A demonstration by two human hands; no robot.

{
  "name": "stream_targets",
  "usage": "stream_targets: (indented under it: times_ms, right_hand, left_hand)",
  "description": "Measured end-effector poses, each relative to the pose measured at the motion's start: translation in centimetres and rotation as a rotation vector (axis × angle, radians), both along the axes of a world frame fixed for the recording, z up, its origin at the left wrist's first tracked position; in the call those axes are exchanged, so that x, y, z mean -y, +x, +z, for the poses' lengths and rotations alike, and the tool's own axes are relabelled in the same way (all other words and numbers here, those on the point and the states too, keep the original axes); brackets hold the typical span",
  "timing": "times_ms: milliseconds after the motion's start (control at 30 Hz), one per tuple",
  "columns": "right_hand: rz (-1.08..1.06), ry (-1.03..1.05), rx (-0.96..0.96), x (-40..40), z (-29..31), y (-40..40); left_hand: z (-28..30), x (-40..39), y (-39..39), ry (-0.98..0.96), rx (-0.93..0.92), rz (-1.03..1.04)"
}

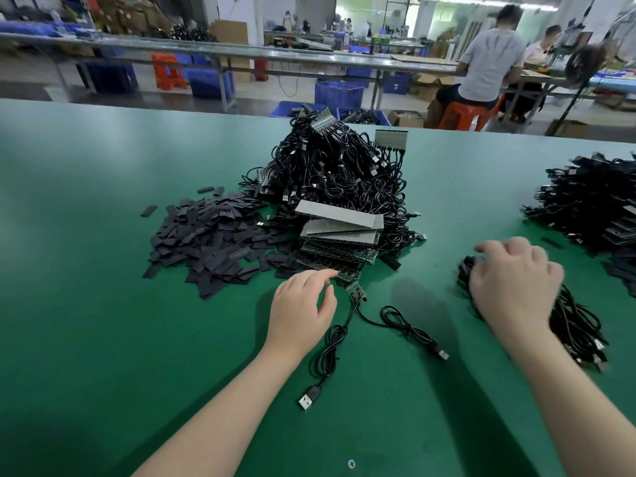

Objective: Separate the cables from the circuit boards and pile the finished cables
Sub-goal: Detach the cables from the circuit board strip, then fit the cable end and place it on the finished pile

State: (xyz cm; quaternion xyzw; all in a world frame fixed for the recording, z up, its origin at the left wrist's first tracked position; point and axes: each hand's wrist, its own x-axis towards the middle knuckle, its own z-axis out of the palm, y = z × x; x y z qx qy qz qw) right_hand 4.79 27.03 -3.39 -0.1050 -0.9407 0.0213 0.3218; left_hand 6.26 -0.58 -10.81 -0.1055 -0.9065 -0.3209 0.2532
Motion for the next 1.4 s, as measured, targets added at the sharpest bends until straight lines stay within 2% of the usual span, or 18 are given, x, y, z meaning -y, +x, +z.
stream_targets:
  times_ms: [67,200,333,467,533,633,700,767,867,1033,1400]
  right_hand:
    - [0.137,-0.039,0.100,3.4,-0.6,0.3]
    - [0.274,-0.333,0.447,8.8,-2.6,0.0]
    - [0.269,-0.221,0.555,12.1,-3.9,-0.5]
    - [0.236,-0.336,0.675,13.2,-3.9,-1.1]
    - [0.311,-0.556,0.761,13.2,-3.7,-1.3]
    - [0.481,-1.158,0.855,13.9,-3.7,-0.8]
    - [0.543,-1.427,0.766,14.5,-4.2,-0.3]
    - [0.575,-1.557,0.630,14.7,-4.8,0.1]
    - [0.616,-1.518,0.471,14.6,-5.9,0.4]
    - [0.578,-1.274,0.235,14.2,-6.9,1.0]
    - [0.602,-1.227,0.158,14.3,-7.3,1.5]
  left_hand:
    - [0.0,0.0,0.0,-0.008,0.009,0.001]
    - [0.4,0.0,0.1,0.081,-0.004,-0.043]
    - [0.3,0.2,0.3,0.174,0.105,-0.114]
    - [0.0,0.7,-0.1,0.326,0.166,-0.077]
    - [0.0,0.9,-0.4,0.418,0.171,-0.052]
    - [-0.1,1.1,-0.8,0.510,0.167,-0.039]
    - [0.0,1.2,-0.9,0.555,0.197,-0.047]
    - [0.1,1.2,-0.8,0.551,0.228,-0.060]
    - [0.0,1.3,-0.9,0.543,0.267,-0.083]
    - [-0.4,1.4,-1.1,0.520,0.331,-0.112]
    - [-0.6,1.5,-1.3,0.498,0.370,-0.175]
